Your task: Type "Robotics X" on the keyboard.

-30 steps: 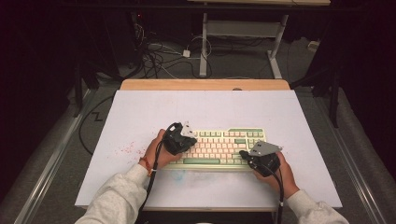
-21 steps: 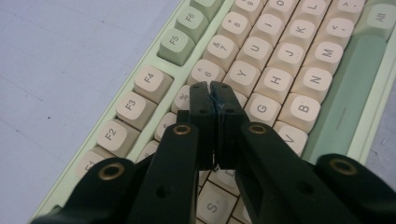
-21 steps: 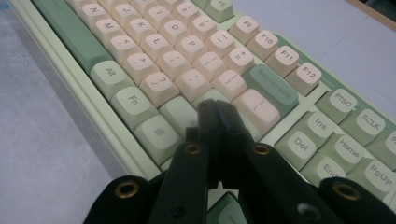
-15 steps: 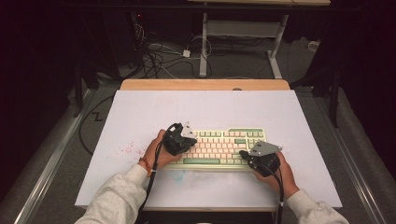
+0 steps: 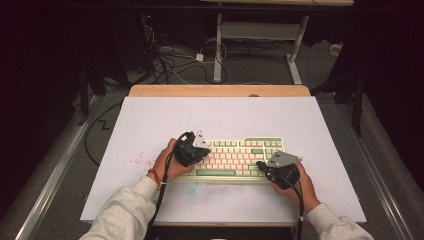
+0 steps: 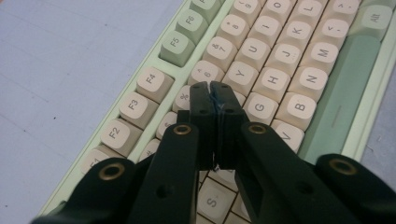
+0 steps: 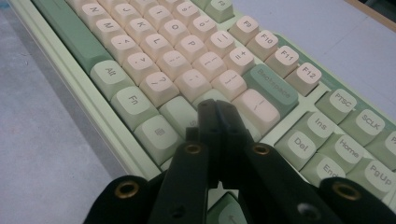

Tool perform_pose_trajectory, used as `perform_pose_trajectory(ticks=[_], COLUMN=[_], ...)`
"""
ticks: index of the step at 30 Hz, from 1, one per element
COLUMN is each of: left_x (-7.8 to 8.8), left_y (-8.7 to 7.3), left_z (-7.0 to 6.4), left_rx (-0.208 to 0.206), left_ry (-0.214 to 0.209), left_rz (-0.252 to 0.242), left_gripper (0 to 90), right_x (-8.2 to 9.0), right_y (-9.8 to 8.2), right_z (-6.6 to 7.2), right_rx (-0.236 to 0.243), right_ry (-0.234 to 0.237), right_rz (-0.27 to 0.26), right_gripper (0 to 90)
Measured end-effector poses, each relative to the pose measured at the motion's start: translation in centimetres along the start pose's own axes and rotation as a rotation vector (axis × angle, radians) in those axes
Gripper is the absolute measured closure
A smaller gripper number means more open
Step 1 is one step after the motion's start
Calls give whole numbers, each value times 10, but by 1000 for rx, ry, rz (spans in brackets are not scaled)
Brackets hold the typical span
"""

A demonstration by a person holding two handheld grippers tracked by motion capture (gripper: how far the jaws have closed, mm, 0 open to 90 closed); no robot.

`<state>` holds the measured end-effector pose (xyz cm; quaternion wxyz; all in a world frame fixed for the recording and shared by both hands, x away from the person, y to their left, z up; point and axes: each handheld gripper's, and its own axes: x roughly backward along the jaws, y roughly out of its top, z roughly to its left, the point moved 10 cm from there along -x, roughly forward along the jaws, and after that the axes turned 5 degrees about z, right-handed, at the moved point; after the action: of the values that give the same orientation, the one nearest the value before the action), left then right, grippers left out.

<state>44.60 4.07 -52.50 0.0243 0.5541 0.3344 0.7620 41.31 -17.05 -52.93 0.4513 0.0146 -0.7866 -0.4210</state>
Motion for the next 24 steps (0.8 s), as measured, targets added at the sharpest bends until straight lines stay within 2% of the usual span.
perform_pose_trajectory(ticks=[1,4,9,13,15,17,20,21,22,23,24], left_x=[-3,-4,12,29,37,43,50,52,53,55,56], left_y=[-2,-1,3,3,1,-4,-12,-15,-18,-21,-24], left_z=[0,-2,0,1,1,3,2,3,3,4,5], left_rx=[-1,-11,-10,-8,-8,-10,-18,-28,-24,-10,2], left_ry=[1,2,20,31,35,64,59,77,94,103,121], left_rz=[16,9,-46,-109,-137,-149,-183,-192,-201,-206,-222], left_gripper=[871,868,860,841,828,786,708,708,659,546,546], right_x=[0,0,0,2,6,11,19,19,21,24,24], right_y=[0,0,1,1,4,7,11,11,11,13,13], right_z=[0,0,0,0,-2,-4,-6,-6,-7,-9,-9], right_rx=[0,4,9,13,1,-1,-15,-15,-16,-21,-21], right_ry=[0,0,-1,-5,-8,-14,-13,-13,-15,-17,-17], right_rz=[-1,-1,1,-1,-21,-39,-67,-67,-73,-81,-81], right_gripper=[900,900,900,900,900,900,900,900,900,900,900])
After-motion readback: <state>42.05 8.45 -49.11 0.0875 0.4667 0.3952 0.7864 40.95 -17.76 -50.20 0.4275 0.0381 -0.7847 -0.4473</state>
